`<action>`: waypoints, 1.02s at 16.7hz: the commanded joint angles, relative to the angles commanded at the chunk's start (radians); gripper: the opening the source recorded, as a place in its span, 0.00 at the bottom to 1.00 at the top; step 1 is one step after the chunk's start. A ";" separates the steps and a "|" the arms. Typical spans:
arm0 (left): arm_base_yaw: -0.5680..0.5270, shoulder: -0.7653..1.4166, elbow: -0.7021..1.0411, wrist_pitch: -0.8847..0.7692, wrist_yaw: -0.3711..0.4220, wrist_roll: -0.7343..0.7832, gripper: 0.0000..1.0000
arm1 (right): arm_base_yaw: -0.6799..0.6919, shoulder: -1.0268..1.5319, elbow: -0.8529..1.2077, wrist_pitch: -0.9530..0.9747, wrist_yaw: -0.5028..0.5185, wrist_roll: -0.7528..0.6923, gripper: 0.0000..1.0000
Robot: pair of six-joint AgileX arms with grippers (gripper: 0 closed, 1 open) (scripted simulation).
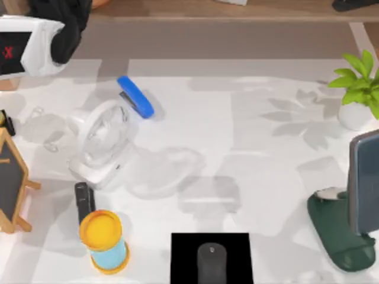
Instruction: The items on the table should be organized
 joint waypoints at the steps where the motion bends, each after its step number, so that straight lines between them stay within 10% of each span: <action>1: 0.000 -0.002 0.000 0.000 0.000 0.000 0.00 | 0.000 0.000 0.000 0.000 0.000 0.000 1.00; 15: 0.002 -0.002 0.001 -0.002 0.001 -0.002 0.00 | 0.000 0.000 0.000 0.000 0.000 0.000 1.00; 17: 0.002 -0.002 0.001 -0.002 0.001 -0.002 0.15 | 0.000 0.000 0.000 0.000 0.000 0.000 1.00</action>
